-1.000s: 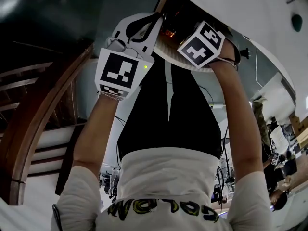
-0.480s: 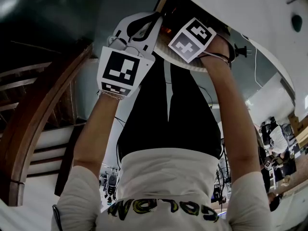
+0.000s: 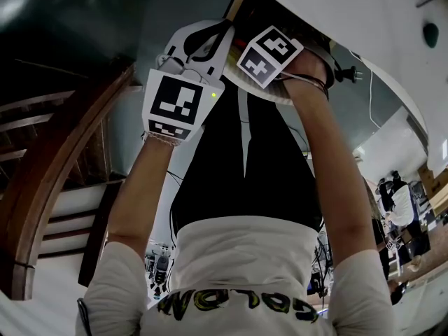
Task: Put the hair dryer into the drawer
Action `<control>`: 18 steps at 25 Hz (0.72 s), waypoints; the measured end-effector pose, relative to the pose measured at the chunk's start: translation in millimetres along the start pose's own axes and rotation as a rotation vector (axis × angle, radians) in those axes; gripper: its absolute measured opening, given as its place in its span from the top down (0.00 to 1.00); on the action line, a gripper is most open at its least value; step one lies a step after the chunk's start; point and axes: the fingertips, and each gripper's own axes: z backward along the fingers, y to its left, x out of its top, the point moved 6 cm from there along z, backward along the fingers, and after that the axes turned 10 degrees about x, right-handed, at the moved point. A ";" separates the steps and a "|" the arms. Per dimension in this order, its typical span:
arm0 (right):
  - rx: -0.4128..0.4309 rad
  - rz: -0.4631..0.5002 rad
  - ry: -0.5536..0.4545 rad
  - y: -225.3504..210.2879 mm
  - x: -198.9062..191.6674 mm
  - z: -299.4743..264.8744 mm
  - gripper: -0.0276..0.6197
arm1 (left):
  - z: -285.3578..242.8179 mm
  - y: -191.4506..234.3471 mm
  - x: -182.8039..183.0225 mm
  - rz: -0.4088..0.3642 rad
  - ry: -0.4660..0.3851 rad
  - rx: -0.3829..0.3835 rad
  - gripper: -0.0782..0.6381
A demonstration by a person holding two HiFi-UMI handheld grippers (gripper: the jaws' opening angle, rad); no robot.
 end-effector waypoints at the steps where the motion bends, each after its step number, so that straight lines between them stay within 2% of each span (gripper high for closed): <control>1: -0.002 0.001 0.002 -0.3 0.0 -0.6 0.58 | -0.2 -0.2 -0.3 0.000 0.002 0.001 0.87; 6: -0.001 -0.004 -0.008 0.4 0.6 0.1 0.55 | 0.8 -0.9 -1.7 0.002 0.005 0.008 0.87; 11: 0.044 -0.042 -0.103 2.7 -1.4 14.5 0.50 | 6.2 -1.4 -0.1 0.004 0.001 0.019 0.87; 13: 0.034 -0.044 -0.138 3.4 -2.3 25.0 0.50 | 10.4 -2.2 1.7 0.009 0.003 0.023 0.87; 18: 0.056 -0.043 -0.165 19.3 1.6 41.4 0.50 | 30.4 2.0 0.5 0.021 0.003 0.033 0.87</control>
